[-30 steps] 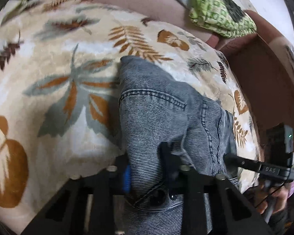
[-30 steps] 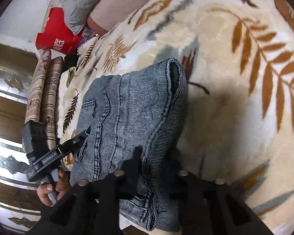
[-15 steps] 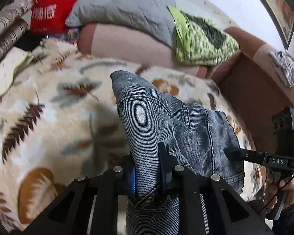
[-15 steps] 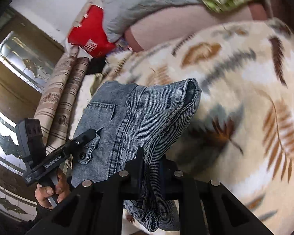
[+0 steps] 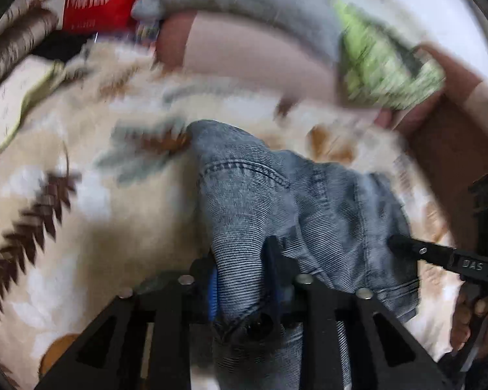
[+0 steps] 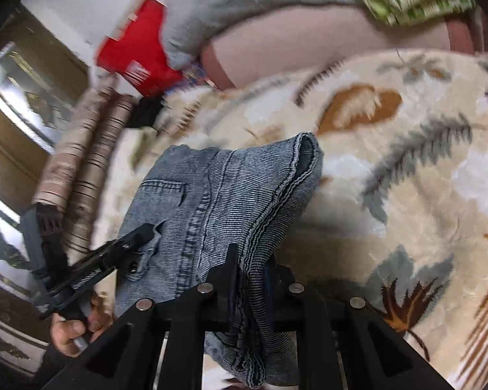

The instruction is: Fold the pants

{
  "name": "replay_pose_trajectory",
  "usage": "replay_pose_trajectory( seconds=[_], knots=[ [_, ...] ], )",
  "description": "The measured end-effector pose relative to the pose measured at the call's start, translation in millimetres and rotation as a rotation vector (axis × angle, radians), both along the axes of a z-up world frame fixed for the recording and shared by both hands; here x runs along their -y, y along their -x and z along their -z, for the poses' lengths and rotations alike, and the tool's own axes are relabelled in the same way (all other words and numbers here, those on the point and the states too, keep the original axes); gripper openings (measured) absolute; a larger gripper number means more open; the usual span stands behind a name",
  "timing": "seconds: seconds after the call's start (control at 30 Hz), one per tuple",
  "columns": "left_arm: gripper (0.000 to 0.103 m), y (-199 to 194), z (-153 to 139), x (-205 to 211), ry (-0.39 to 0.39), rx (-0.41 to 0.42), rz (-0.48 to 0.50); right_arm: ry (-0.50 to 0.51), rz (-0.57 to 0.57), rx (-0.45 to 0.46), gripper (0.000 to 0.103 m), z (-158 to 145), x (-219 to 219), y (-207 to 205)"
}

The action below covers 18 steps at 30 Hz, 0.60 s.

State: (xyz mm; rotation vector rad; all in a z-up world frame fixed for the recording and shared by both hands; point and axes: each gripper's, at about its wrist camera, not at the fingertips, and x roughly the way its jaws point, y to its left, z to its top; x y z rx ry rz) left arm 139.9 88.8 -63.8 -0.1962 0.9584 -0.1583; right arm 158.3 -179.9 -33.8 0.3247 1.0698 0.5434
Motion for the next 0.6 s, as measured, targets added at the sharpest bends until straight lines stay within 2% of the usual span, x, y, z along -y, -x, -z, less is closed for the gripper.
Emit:
replay_pose_trajectory(
  seconds=[0.03,0.07,0.1,0.2,0.27,0.3,0.4,0.5,0.57,0.6],
  knots=[
    [0.044,-2,9,-1,-0.027,-0.026,-0.017,0.041,0.011,-0.024,0.019,14,-2,-3],
    [0.061,-1,15,-4,-0.039,-0.023,-0.039,0.120,0.031,-0.050,0.021,29,-4,-5],
    [0.071,5,14,-8,-0.046,0.000,-0.066,0.150,0.035,-0.064,0.027,39,-4,-4],
    [0.073,21,-4,-16,-0.045,0.024,-0.107,0.185,0.050,-0.024,0.039,32,0,6],
    [0.075,40,-20,-17,-0.067,0.055,-0.113,0.232,0.066,0.044,0.046,12,1,19],
    [0.079,47,-23,-17,-0.080,0.067,-0.118,0.240,0.074,0.077,0.052,2,1,26],
    [0.083,70,-29,-13,-0.130,0.081,-0.145,0.170,0.058,0.163,0.072,-22,-2,57],
    [0.087,70,-15,-7,-0.153,0.056,-0.131,0.210,-0.005,0.161,0.073,-8,-19,74],
    [0.087,62,5,2,-0.217,-0.001,-0.116,0.283,-0.019,0.076,0.073,24,-28,63],
    [0.087,60,9,3,-0.221,0.002,-0.119,0.322,-0.013,0.034,0.073,40,-29,56]
  ],
)
